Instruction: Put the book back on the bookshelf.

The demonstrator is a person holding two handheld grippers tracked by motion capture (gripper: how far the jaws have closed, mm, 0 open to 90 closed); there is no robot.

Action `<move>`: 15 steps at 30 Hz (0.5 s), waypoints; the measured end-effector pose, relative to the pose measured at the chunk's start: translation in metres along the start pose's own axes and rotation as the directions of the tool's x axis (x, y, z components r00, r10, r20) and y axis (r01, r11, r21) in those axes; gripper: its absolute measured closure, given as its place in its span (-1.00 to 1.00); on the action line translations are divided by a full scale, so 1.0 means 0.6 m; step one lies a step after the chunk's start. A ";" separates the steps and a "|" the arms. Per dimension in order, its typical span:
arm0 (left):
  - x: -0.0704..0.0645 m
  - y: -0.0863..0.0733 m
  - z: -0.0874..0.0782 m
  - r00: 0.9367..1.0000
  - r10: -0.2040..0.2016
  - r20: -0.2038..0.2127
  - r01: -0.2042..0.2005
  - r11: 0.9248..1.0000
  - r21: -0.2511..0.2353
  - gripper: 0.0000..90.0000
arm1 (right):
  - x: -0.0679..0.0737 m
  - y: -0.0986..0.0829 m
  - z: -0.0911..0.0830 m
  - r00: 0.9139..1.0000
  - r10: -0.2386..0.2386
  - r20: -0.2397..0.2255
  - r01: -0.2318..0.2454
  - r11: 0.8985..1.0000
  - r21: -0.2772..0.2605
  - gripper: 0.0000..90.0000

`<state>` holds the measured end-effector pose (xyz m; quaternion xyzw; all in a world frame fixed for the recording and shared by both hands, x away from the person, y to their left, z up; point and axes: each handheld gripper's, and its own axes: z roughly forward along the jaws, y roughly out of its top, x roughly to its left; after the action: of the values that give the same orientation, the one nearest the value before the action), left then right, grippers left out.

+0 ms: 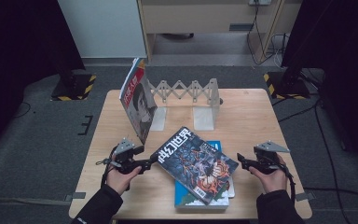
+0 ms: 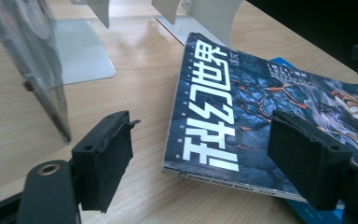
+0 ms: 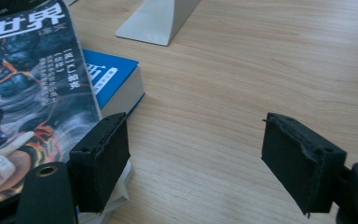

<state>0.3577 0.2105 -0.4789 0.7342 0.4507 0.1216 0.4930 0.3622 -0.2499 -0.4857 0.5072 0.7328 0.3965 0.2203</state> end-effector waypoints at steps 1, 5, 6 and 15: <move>0.000 -0.001 0.003 1.000 0.000 0.002 0.000 1.000 0.005 -0.53 | 0.002 0.001 0.000 1.000 -0.004 -0.004 0.004 1.000 -0.001 -0.48; 0.001 -0.009 0.018 1.000 -0.020 0.014 0.020 0.999 0.034 -0.54 | 0.014 0.005 0.001 0.999 -0.013 -0.034 0.013 1.000 -0.010 -0.48; 0.001 -0.009 0.018 1.000 -0.020 0.014 0.020 0.999 0.034 -0.54 | 0.017 0.005 0.001 0.999 -0.010 -0.040 0.009 1.000 -0.012 -0.48; 0.010 -0.020 0.036 0.996 -0.075 0.055 0.071 0.995 0.068 -0.53 | 0.036 0.006 0.009 0.996 -0.016 -0.090 0.016 1.000 -0.005 -0.48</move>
<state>0.3680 0.2032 -0.5007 0.7363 0.4667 0.0670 0.4853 0.3596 -0.2274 -0.4840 0.4824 0.7451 0.4188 0.1914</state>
